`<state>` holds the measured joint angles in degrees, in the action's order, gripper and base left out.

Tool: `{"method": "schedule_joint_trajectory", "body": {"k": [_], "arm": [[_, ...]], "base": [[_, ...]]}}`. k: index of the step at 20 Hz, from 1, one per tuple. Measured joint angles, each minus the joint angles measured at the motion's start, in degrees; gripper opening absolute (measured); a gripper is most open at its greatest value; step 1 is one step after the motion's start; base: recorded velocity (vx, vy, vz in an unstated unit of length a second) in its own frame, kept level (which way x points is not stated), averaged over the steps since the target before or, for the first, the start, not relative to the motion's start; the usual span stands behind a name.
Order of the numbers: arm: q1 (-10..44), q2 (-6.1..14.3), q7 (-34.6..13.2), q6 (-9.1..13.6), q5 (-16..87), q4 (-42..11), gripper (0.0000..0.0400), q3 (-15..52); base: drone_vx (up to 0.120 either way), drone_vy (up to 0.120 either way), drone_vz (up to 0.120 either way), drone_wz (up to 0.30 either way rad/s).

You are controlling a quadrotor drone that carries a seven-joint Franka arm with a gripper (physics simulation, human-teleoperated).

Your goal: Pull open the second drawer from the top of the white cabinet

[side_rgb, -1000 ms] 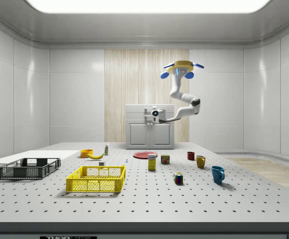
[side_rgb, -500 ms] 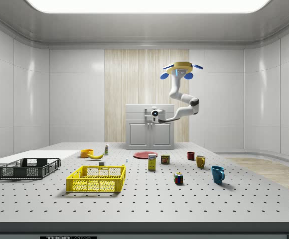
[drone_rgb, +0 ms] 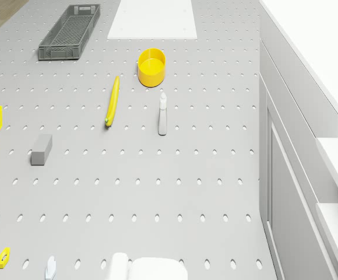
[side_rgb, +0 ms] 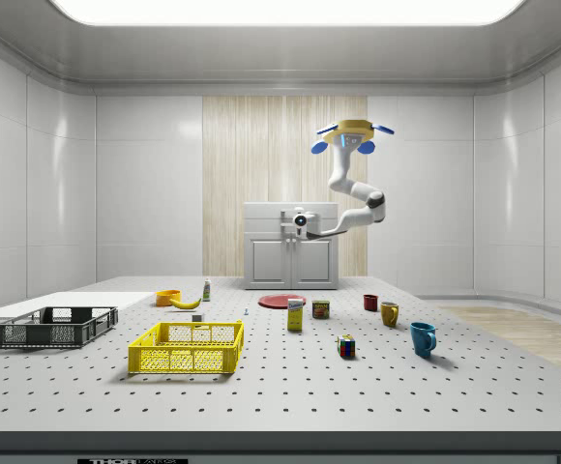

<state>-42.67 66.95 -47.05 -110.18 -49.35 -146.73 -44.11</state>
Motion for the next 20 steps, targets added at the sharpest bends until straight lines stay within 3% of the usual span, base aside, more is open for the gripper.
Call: {"method": "schedule_joint_trajectory", "body": {"k": [9, 20], "arm": [[-1.9, -1.4, 1.8, -5.1, -4.8, -2.2, 0.0300, 4.3], [-5.0, -4.6, 5.0, -11.3, -12.2, -3.6, 0.0300, 9.9]], "base": [[0.000, 0.000, 0.000, 0.000], [0.000, 0.000, 0.000, 0.000]]}}
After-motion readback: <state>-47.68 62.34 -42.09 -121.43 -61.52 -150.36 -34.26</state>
